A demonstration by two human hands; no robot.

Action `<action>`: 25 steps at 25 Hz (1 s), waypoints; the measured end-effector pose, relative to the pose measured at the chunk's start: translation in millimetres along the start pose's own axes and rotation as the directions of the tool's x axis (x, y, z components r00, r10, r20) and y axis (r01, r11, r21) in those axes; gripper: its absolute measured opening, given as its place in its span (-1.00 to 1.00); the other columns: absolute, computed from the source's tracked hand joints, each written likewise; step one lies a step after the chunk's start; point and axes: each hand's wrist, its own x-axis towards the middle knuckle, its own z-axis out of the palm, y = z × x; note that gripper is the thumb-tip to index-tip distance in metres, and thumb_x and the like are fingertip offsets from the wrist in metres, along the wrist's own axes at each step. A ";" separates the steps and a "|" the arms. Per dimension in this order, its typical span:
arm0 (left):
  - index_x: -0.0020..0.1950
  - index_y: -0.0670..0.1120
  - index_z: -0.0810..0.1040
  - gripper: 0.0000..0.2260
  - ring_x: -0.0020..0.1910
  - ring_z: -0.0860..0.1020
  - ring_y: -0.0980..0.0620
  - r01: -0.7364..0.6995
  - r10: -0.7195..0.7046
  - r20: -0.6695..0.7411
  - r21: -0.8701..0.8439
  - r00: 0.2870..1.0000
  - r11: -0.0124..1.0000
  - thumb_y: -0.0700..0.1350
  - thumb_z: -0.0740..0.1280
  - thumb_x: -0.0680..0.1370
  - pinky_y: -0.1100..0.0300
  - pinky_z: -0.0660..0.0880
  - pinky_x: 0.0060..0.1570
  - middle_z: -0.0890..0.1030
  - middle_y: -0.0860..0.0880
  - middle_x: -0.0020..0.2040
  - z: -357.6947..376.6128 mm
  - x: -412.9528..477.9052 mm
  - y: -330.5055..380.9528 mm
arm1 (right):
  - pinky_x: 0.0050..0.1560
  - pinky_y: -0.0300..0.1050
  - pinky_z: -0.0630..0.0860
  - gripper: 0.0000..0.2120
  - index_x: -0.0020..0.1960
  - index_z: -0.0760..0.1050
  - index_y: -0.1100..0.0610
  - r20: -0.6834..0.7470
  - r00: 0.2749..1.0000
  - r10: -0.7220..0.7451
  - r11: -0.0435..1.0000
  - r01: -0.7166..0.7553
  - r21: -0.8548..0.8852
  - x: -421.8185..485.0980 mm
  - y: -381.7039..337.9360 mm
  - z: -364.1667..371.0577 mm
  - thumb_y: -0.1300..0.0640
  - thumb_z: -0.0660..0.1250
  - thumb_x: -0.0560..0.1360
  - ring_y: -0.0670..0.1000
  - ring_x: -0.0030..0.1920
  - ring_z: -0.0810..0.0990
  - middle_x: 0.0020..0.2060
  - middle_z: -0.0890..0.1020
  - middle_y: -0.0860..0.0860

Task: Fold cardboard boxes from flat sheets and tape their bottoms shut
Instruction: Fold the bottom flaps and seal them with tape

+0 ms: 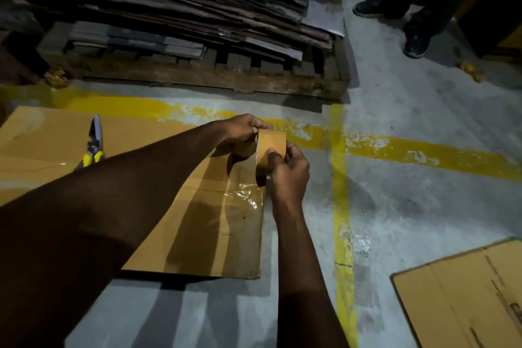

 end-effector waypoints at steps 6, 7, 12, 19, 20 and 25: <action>0.00 0.07 0.52 -0.77 0.10 0.54 -0.16 0.129 -0.151 0.101 0.195 0.983 0.972 -0.19 0.13 0.64 -0.09 0.47 0.17 0.57 -0.11 0.11 -2.8 4.1 -6.1 | -0.24 -0.44 0.46 -0.82 0.14 0.57 0.19 0.034 0.999 0.005 1.000 -0.004 -0.030 -4.0 4.5 -4.0 0.17 0.34 0.57 -0.10 -0.10 0.62 -0.04 0.66 0.02; 0.00 0.07 0.52 -0.78 0.12 0.53 -0.19 0.120 -0.142 0.085 0.228 0.986 0.966 -0.20 0.14 0.63 -0.09 0.46 0.17 0.57 -0.13 0.12 -2.2 3.4 -5.7 | -0.31 -0.49 0.41 -0.84 0.09 0.58 0.19 0.056 0.998 0.002 0.999 0.001 -0.049 -5.9 4.2 -5.1 0.13 0.32 0.58 -0.15 -0.16 0.59 -0.09 0.65 0.01; 0.36 0.04 0.48 -0.69 0.34 0.40 -0.16 0.101 -0.049 -0.135 0.408 0.990 0.907 -0.12 0.14 0.65 0.04 0.28 0.15 0.45 -0.07 0.40 9.7 -8.1 1.2 | -0.45 -0.35 0.25 -0.64 -0.38 0.36 0.04 -0.019 0.997 -0.074 0.979 0.069 -0.193 -36.7 13.2 -13.5 0.05 0.38 0.54 -0.17 -0.47 0.38 -0.49 0.41 -0.11; 0.42 0.21 0.34 -0.66 0.38 0.24 -0.32 0.206 -0.043 -0.309 0.519 0.950 0.829 -0.01 0.11 0.65 -0.28 0.00 0.40 0.30 -0.18 0.42 25.5 -20.5 -7.1 | -0.33 -0.28 0.40 -0.78 -0.28 0.48 0.10 0.027 0.998 -0.063 0.983 0.067 -0.168 -80.7 20.4 -38.0 0.12 0.41 0.52 -0.19 -0.38 0.46 -0.41 0.51 -0.11; 0.48 0.18 0.25 -0.61 0.42 0.18 -0.35 0.209 -0.023 -0.340 0.520 0.940 0.828 -0.03 0.11 0.64 -0.30 -0.03 0.42 0.22 -0.20 0.46 29.1 -25.8 -5.6 | -0.27 -0.23 0.48 -0.87 -0.19 0.54 0.11 0.032 0.998 -0.048 0.985 0.053 -0.164 -87.0 22.3 -39.3 0.11 0.41 0.51 -0.19 -0.33 0.51 -0.34 0.57 -0.10; 0.58 -0.03 -0.14 -0.35 0.55 -0.17 -0.20 0.054 0.104 -0.289 0.493 0.952 0.868 0.01 0.17 0.62 -0.20 -0.18 0.47 -0.11 -0.11 0.59 66.0 -123.2 -18.6 | -0.34 -0.33 0.42 -0.88 -0.13 0.56 0.12 0.046 0.999 -0.015 0.993 0.021 -0.117 -105.6 16.7 -49.9 0.16 0.37 0.33 -0.13 -0.35 0.54 -0.32 0.62 -0.01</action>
